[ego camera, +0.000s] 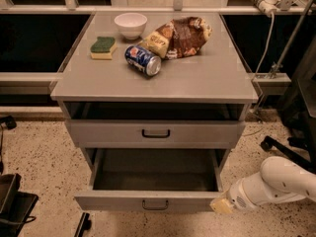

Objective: Close middle drawer

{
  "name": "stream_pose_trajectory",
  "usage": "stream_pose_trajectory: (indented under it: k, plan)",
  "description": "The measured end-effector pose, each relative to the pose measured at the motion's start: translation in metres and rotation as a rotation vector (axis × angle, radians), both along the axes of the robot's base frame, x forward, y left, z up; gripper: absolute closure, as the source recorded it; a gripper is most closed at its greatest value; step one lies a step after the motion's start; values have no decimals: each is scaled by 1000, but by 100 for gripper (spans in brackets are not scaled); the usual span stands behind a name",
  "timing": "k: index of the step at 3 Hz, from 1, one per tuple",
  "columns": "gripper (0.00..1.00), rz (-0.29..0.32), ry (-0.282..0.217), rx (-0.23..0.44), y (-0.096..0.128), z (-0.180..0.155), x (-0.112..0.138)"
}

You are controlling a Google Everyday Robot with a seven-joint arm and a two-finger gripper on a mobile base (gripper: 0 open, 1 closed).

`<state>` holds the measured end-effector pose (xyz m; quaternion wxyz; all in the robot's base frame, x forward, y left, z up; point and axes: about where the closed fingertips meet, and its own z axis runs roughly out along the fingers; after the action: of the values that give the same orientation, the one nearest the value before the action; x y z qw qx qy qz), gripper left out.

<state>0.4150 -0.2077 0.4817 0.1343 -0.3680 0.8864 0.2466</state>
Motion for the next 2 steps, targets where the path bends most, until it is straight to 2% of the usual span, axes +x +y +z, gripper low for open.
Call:
stream_pose_trajectory:
  k: [1, 2]
  plan:
    - [100, -21, 5, 45, -2, -17, -8]
    - [100, -20, 6, 110, -2, -52, -10]
